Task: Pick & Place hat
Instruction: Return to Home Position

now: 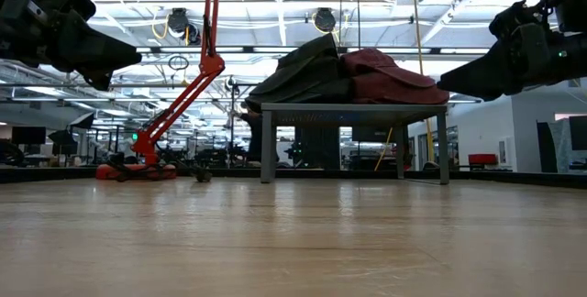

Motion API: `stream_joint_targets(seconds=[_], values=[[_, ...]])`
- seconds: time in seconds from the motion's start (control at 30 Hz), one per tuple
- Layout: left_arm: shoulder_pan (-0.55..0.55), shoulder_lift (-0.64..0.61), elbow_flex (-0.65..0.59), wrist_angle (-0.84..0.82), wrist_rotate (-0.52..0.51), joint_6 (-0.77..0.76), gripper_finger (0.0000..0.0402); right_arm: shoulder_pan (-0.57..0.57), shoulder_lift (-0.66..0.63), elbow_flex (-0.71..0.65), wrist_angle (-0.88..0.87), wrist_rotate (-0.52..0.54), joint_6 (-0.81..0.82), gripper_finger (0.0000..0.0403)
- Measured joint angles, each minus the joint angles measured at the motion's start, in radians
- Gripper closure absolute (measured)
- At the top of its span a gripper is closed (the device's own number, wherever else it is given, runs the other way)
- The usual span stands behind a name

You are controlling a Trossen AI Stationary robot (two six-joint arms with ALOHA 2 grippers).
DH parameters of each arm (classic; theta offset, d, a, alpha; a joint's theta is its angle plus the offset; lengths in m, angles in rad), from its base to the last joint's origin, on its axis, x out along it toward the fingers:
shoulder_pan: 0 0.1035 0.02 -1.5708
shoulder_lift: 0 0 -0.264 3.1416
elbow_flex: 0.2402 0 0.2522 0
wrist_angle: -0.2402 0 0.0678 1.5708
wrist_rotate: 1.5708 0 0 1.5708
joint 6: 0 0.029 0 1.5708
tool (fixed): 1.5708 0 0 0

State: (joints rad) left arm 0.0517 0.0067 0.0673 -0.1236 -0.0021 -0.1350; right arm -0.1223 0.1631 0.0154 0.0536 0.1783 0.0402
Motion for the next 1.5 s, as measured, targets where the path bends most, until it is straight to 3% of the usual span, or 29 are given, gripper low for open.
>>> stream_joint_targets(seconds=[1.5], values=[[0.000,0.000,0.000,0.000,0.000,0.000,0.0321,0.000,0.000,-0.001,0.011,0.001,0.001,0.0211]])
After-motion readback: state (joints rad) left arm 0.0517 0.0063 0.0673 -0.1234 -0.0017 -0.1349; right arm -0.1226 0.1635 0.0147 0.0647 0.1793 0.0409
